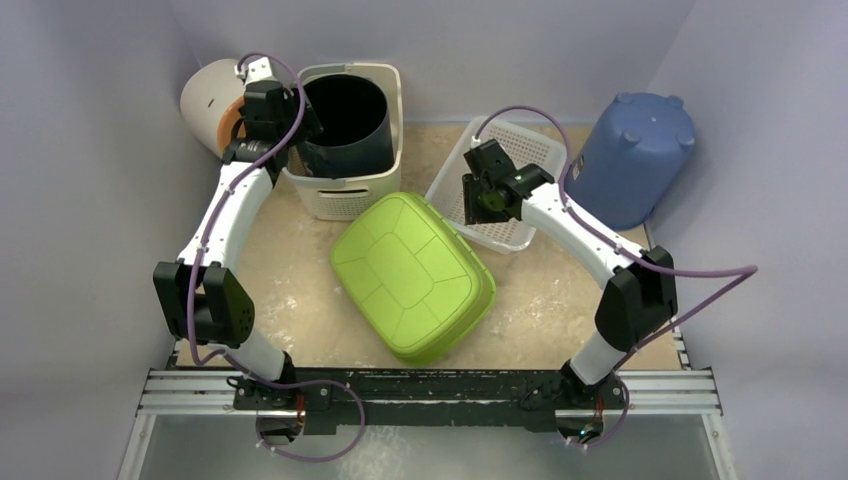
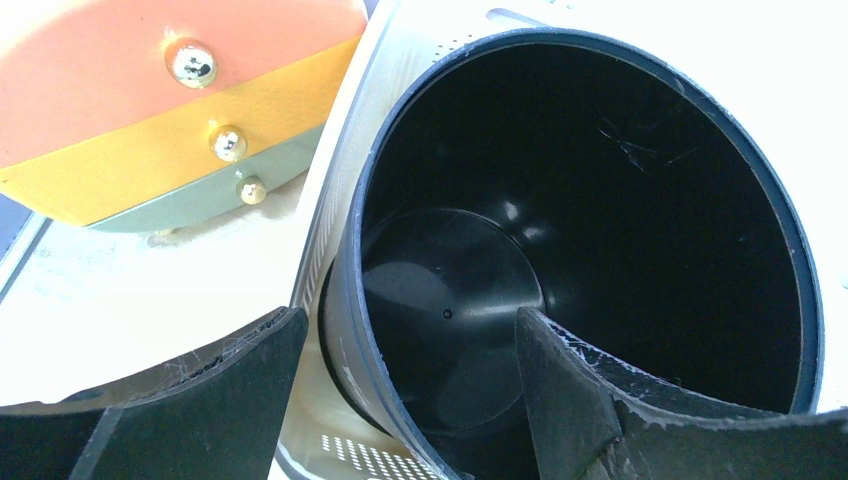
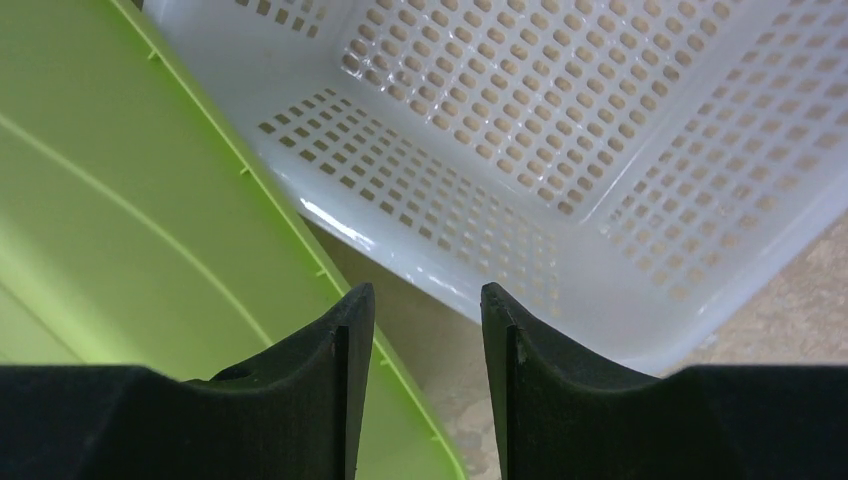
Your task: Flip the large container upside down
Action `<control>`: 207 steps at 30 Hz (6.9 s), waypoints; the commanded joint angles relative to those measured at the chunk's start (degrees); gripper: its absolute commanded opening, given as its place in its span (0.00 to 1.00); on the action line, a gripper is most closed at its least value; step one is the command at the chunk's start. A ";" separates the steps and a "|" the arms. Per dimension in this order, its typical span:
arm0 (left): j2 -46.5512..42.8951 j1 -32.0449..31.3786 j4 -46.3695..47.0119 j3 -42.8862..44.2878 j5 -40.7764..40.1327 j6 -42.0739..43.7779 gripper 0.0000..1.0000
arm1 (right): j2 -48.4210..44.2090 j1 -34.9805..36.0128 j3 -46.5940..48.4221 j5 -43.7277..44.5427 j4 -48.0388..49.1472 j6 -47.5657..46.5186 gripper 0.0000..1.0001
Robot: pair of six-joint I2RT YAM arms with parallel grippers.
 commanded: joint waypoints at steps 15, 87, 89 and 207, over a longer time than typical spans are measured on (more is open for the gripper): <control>1.16 1.74 3.34 0.71 -0.79 1.07 0.77 | 8.75 7.38 7.64 -10.61 5.40 -9.03 0.42; -2.92 5.33 2.75 -0.67 -0.68 1.59 0.77 | 0.21 -10.75 19.74 -33.36 29.74 2.28 0.02; -3.05 5.51 2.62 -0.52 -0.44 1.67 0.77 | -2.55 -13.44 12.07 -36.50 37.01 7.36 0.02; 8.43 10.26 2.87 3.91 2.91 3.95 0.77 | 18.92 -36.93 6.29 22.64 27.68 -15.37 0.80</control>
